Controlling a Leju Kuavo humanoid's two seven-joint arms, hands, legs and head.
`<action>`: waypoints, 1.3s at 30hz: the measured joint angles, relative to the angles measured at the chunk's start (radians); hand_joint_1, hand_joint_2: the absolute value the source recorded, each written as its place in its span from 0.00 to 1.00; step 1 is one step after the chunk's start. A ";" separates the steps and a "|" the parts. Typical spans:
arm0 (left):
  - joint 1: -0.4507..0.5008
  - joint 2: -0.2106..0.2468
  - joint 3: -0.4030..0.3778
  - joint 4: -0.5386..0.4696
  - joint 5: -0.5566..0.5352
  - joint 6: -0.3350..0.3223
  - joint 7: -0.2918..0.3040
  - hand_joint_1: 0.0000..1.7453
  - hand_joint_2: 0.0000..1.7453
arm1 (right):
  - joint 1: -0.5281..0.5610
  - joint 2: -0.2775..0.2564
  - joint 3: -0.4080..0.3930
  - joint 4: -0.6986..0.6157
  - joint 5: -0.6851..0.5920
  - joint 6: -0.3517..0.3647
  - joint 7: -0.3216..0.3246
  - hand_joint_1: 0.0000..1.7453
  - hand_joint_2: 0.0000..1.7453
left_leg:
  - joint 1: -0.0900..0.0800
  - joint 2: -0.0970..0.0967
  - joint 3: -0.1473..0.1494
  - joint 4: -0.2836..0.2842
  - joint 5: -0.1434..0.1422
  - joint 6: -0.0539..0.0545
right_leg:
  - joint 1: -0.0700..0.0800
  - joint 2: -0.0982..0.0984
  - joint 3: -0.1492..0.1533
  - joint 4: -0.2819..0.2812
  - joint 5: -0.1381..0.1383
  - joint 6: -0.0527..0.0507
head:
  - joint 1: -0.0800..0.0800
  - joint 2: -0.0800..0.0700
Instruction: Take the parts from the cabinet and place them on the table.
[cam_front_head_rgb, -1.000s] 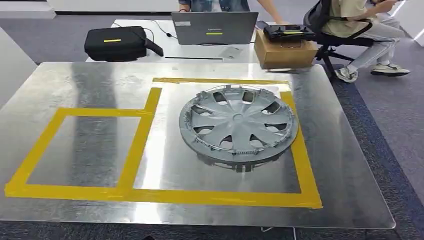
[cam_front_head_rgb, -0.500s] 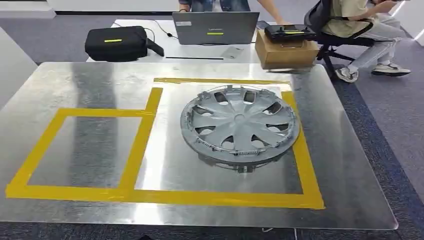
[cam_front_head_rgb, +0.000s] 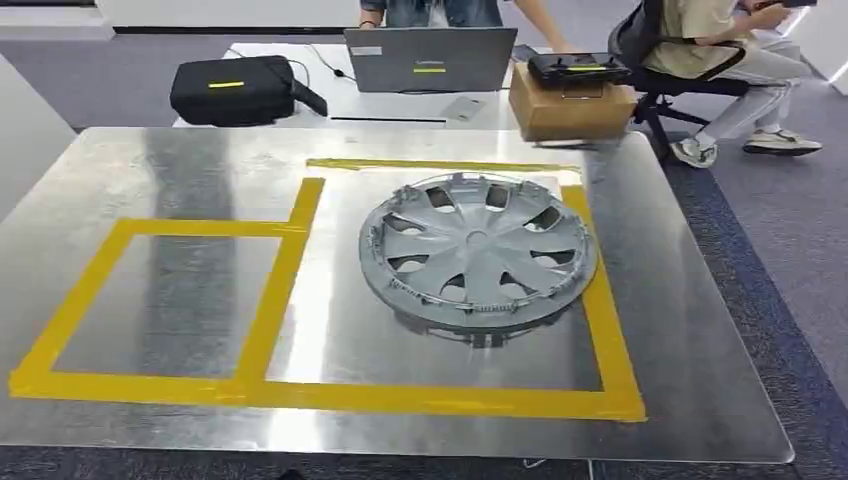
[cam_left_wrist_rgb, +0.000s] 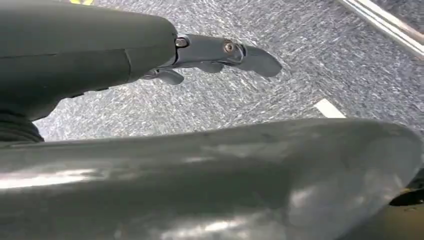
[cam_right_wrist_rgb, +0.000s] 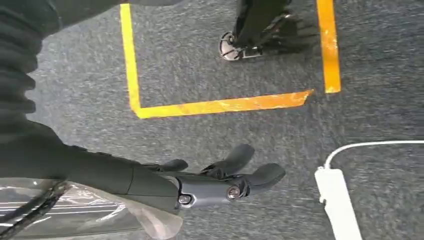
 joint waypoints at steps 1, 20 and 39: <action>0.000 0.000 0.004 0.000 0.000 0.000 0.000 0.00 0.00 | 0.000 0.000 0.000 0.000 -0.002 0.000 0.000 0.00 1.00 | 0.000 0.000 0.004 0.003 0.002 -0.007 | -0.002 0.000 -0.007 -0.009 -0.008 -0.003 | 0.000 0.000; -0.001 0.005 0.014 0.000 -0.002 0.006 0.000 0.00 0.00 | 0.003 0.005 0.000 0.000 -0.006 -0.014 -0.003 0.00 1.00 | 0.001 0.017 0.129 -0.062 -0.063 0.013 | 0.008 -0.010 -0.098 0.001 0.062 -0.011 | -0.005 0.000; 0.002 0.004 0.022 0.000 -0.003 0.006 -0.004 0.00 0.00 | 0.002 0.005 0.001 0.000 -0.020 -0.018 -0.012 0.00 1.00 | 0.004 0.018 -0.058 0.240 -0.201 -0.039 | 0.008 -0.017 -0.003 -0.037 0.011 -0.056 | -0.004 0.000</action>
